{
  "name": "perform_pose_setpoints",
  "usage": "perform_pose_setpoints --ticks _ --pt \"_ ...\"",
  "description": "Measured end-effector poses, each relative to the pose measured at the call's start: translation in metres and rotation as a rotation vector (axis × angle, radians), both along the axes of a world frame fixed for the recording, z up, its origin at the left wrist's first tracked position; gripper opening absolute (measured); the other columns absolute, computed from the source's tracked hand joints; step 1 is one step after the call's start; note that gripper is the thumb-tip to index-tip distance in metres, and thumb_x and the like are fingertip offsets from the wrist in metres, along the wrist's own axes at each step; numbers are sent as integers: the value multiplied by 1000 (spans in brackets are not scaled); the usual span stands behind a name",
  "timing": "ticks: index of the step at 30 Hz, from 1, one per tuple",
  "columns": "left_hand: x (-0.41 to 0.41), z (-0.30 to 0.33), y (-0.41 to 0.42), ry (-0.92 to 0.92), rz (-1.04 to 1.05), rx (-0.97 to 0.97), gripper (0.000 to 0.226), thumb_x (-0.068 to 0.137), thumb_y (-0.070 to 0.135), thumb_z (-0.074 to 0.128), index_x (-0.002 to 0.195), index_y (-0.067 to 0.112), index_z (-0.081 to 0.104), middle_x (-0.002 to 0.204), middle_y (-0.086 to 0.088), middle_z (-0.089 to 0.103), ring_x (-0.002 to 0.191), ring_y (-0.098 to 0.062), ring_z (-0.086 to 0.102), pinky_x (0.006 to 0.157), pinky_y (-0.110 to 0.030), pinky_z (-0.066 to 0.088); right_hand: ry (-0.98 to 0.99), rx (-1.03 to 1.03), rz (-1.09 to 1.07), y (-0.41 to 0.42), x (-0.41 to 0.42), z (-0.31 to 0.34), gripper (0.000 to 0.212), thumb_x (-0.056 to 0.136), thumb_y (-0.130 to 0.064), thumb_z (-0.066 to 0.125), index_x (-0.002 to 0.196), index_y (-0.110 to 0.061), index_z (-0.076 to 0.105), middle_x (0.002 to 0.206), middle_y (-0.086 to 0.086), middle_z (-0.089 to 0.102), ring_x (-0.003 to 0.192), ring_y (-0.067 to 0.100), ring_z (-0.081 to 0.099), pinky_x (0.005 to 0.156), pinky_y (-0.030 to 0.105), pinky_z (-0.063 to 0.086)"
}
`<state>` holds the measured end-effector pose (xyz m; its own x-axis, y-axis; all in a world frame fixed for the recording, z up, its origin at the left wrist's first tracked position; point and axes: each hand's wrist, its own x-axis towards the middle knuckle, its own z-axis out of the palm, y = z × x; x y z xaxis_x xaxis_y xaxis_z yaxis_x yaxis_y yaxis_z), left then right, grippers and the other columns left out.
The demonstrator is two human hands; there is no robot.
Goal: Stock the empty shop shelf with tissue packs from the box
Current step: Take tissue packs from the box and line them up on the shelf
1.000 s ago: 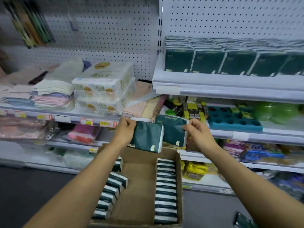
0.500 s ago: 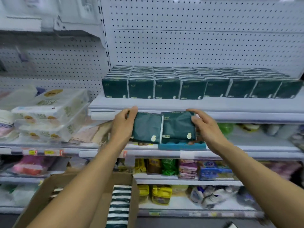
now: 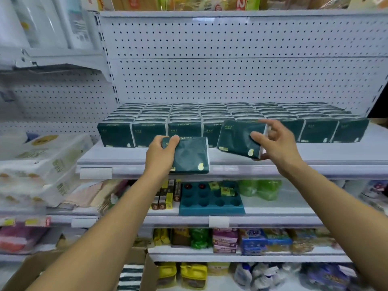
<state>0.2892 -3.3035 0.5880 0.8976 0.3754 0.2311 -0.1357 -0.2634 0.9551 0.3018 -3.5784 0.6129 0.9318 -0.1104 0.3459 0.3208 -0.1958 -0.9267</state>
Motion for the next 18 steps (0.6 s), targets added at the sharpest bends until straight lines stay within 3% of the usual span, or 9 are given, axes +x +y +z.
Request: perform_pose_setpoints --ticks 2,5,8,13,18 --pt "12 3 -7 -11 -27 9 27 95 44 56 94 17 57 96 -3 61 87 -18 60 66 -30 47 -21 -46 -61 -12 15 -1 41 87 -25 71 123 -37 54 106 21 62 94 33 64 66 49 60" --pt "30 4 -20 -6 -77 -3 29 94 46 56 96 17 57 101 -6 62 91 -20 62 70 -35 51 -6 -138 -121 -34 29 -6 50 84 -30 74 127 -33 48 110 10 61 102 26 61 85 49 55" --pt "43 5 -34 15 -111 3 30 94 48 55 100 18 57 102 -5 61 96 -22 62 83 -44 53 19 -181 -142 -52 39 -12 40 86 -24 73 120 -25 52 116 1 55 112 20 54 97 41 48" --pt "60 7 -51 17 -167 6 32 97 48 52 101 17 56 104 -2 60 97 -21 61 81 -40 53 2 -273 -145 -63 59 -23 28 86 -15 72 110 -21 60 107 5 59 98 20 55 89 36 46" --pt "83 -3 -59 8 -201 20 32 97 50 50 93 18 53 104 -8 60 96 -25 61 74 -37 50 -6 -373 -234 -69 86 -27 31 85 -15 72 116 -13 64 96 8 53 79 18 49 75 23 40"
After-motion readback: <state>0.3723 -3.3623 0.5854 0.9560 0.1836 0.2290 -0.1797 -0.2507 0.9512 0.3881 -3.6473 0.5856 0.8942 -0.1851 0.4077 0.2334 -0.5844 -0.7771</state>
